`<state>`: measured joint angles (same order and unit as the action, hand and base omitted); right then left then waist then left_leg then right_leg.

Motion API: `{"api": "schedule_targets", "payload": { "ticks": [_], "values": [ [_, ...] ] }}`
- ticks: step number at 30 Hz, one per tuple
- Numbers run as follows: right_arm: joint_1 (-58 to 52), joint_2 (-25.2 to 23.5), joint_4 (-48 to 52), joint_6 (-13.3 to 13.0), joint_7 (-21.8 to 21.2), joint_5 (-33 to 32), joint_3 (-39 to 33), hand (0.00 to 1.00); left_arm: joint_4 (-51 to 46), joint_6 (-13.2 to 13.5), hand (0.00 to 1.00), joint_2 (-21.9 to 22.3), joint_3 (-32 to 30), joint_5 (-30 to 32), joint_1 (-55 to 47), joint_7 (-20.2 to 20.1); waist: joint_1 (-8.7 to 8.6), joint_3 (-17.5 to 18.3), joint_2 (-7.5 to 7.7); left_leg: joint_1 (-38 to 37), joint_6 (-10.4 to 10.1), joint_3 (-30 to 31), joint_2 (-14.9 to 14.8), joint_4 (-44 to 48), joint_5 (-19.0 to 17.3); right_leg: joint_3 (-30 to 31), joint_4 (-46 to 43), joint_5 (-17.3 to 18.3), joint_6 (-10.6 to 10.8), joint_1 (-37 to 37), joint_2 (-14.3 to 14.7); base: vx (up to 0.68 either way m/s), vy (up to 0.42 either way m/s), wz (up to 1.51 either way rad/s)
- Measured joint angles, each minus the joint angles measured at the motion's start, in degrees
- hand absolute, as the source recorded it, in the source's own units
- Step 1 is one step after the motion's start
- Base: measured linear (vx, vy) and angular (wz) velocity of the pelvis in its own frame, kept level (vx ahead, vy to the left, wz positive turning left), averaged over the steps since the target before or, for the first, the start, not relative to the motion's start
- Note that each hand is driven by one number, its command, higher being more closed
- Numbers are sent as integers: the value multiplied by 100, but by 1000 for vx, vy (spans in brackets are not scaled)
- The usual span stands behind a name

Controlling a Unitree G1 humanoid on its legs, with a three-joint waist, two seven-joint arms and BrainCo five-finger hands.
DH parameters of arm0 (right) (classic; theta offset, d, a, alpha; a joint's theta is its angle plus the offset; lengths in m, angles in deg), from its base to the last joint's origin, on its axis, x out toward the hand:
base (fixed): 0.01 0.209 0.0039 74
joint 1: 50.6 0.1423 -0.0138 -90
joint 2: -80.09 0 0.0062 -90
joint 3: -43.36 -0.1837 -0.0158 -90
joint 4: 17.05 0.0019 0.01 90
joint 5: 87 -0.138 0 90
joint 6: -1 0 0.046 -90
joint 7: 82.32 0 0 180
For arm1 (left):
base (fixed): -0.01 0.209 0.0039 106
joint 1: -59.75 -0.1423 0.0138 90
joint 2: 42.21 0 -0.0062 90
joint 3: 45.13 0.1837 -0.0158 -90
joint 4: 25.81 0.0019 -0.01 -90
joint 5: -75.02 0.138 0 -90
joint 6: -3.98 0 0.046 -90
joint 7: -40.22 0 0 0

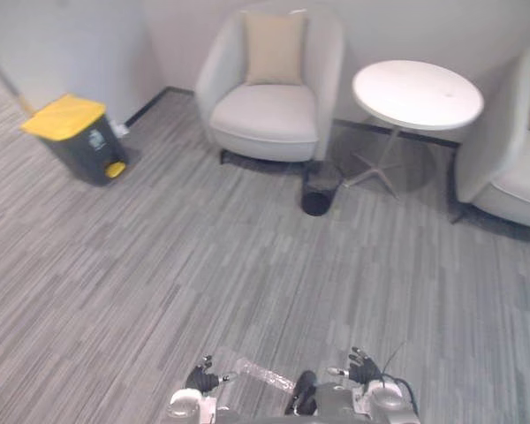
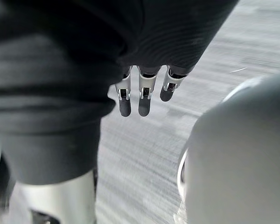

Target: Organize the slippers on the shoe rack

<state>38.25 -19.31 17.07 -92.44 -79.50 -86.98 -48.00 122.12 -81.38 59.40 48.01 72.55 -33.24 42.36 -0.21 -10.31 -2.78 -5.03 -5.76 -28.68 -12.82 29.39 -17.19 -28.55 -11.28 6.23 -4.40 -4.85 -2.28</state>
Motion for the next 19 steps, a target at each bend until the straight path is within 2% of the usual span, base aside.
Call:
{"api": "schedule_targets", "payload": {
  "ticks": [2,3,4,5,6,7,8,9,10,11,13,16,19],
  "values": [
    [-23,38,-10,-1,8,1,-41,0,-5,6,0,16,-2,0,5,0,-8,7,-18,163,-71,297,-49,144,-48,191,98,-7,-12,145,124,112,-50,-71],
    [-44,65,-36,-1,10,4,-66,0,-4,10,0,48,-118,-1,5,-6,-9,-6,-7,364,3,904,164,150,-120,424,158,-43,-29,242,194,75,-4,-59],
    [-40,69,-55,-2,10,4,-66,0,-6,12,0,61,-167,-2,4,-5,15,-7,-6,402,-4,1083,223,111,-130,482,165,-47,-23,249,199,49,37,-79],
    [-12,72,-166,-1,11,8,-63,0,-19,22,0,77,-243,-6,-11,18,95,0,5,495,-14,1611,477,-119,-129,732,217,-78,38,267,228,8,51,-107],
    [-10,66,-239,-4,10,-2,-70,0,-50,52,0,83,-324,-61,-54,35,112,6,15,506,-21,2239,748,-772,-90,973,357,-120,100,267,260,0,64,-143],
    [-12,68,-226,-11,12,3,-66,0,-39,99,0,90,-333,-74,-57,39,90,16,-19,517,32,2470,792,-1286,111,1108,537,-196,182,308,337,-11,50,-125],
    [-25,70,-219,-11,13,4,-67,0,-24,98,0,92,-331,-102,-52,41,89,30,-38,493,50,2424,749,-1359,303,1133,618,-265,188,347,363,31,64,-109],
    [-55,49,-149,-10,35,-1,-80,0,40,93,0,84,-330,-107,-52,40,76,71,-71,400,158,2272,737,-1514,482,1204,875,-485,197,486,395,62,73,-70],
    [-99,8,-101,-27,46,1,-83,0,75,96,0,80,-325,-101,-34,38,-3,93,-19,374,179,2232,763,-1613,495,1238,1009,-559,247,514,394,128,115,-56],
    [-120,-56,-113,-61,58,2,-88,0,128,96,0,63,-322,-102,46,35,-29,137,94,336,237,2162,833,-1807,574,1308,1171,-694,232,512,370,126,95,-19],
    [-129,-113,-133,-56,60,0,-146,0,133,95,0,53,-319,-100,90,37,-20,169,158,246,266,2153,912,-1964,661,1310,1323,-792,221,543,331,152,92,-1],
    [-156,-196,-184,-49,56,3,-288,0,160,92,0,67,-239,-99,106,37,-26,164,141,-28,294,2200,1004,-2150,682,1292,1591,-869,243,880,306,172,104,13],
    [-152,-172,-244,-48,52,9,-290,0,238,96,0,65,-192,-98,119,40,-7,201,109,-73,294,2303,1054,-2268,682,1272,1634,-858,278,905,281,120,80,10]
  ]
}}
